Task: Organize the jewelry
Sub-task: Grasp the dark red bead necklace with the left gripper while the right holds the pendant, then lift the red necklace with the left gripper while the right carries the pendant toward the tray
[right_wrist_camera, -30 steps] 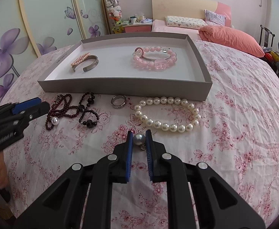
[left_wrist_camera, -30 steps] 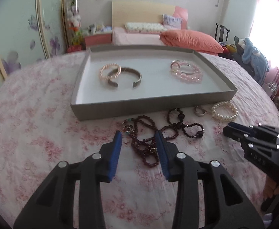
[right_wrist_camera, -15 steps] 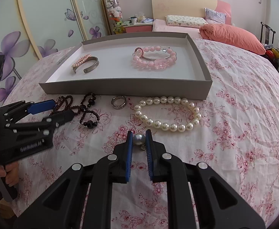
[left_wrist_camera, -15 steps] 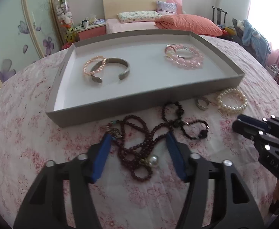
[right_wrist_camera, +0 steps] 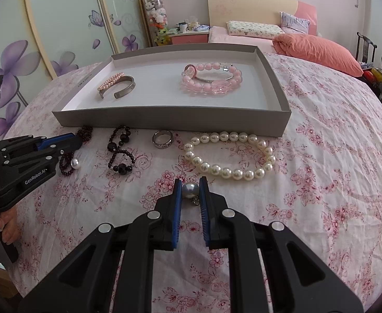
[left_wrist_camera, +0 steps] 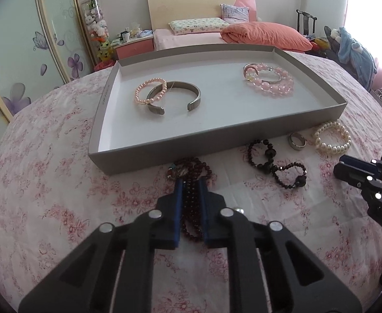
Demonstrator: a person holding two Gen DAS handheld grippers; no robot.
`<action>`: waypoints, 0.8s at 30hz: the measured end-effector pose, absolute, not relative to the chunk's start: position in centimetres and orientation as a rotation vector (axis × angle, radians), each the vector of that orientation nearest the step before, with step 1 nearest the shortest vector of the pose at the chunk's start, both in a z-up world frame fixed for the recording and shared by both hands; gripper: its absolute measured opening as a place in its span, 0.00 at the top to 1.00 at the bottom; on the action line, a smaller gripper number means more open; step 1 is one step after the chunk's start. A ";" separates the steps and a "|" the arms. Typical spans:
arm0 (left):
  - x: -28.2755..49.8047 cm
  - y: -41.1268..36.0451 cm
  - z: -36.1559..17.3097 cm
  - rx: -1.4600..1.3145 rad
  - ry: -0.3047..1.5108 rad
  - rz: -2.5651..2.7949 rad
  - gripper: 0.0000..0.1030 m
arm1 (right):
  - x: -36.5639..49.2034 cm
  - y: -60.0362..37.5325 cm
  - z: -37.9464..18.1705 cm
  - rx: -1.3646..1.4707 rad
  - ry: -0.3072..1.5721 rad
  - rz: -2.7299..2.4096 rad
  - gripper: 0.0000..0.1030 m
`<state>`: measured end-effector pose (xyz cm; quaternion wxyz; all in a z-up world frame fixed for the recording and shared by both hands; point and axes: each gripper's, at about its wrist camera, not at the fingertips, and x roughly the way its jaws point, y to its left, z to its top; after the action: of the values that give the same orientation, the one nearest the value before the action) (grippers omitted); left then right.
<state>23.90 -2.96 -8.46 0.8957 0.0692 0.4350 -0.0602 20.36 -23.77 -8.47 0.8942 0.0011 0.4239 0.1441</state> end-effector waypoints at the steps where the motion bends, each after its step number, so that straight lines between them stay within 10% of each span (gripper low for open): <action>1: 23.8 -2.9 -8.5 0.144 0.900 -0.126 0.89 | 20.4 -23.7 -8.5 0.000 0.879 0.298 0.86; 24: 22.4 -0.7 -8.4 0.083 0.894 -0.111 0.90 | 20.2 -23.3 -8.5 -0.012 0.878 0.292 0.86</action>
<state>22.43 -0.73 -8.37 0.8994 0.0402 0.4319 -0.0535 20.19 -23.28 -8.50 0.8949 -0.0059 0.4234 0.1407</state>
